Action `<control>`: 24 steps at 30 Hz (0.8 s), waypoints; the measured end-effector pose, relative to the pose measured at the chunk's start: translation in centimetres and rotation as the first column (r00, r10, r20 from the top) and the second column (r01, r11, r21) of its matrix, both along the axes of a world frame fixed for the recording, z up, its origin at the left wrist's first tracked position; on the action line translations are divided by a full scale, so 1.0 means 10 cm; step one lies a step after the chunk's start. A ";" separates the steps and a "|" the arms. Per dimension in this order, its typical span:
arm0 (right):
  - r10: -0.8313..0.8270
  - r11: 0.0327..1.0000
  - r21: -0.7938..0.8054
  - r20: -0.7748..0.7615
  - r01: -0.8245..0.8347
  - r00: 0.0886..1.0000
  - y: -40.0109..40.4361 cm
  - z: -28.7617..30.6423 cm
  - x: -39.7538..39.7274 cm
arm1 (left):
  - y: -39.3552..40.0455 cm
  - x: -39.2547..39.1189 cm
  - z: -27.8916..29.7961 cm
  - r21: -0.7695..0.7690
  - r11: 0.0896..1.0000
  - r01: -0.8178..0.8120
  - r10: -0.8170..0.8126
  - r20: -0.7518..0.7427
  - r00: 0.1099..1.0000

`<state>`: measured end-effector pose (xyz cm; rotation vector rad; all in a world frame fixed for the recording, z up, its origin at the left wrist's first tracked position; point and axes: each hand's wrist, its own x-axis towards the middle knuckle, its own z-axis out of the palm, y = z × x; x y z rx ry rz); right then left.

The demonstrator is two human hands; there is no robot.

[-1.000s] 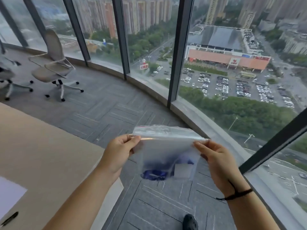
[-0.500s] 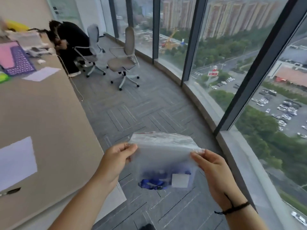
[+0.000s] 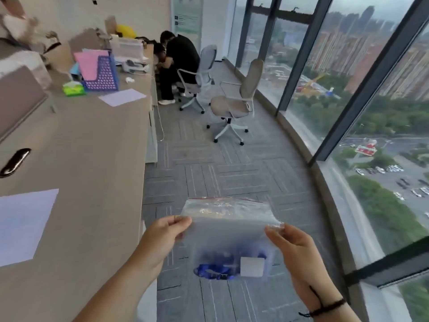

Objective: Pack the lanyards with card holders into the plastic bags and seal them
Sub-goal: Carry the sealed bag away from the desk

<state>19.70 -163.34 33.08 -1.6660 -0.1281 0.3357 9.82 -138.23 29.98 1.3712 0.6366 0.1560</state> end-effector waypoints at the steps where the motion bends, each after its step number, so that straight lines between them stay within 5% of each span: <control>1: 0.025 1.000 0.000 0.007 -0.025 1.000 0.10 0.00 0.20 | 0.06 0.11 0.02 -0.005 1.000 -0.030 0.030 -0.004 1.000; 12: 0.537 0.844 -0.023 0.057 -0.537 0.842 1.66 -0.37 2.16 | 0.79 0.92 0.02 -0.020 0.852 -0.523 0.523 -0.022 0.852; 24: 0.913 0.409 -0.179 0.087 -0.895 0.399 3.51 -0.45 2.99 | 1.08 1.21 0.14 -0.007 0.407 -0.913 0.906 -0.124 0.405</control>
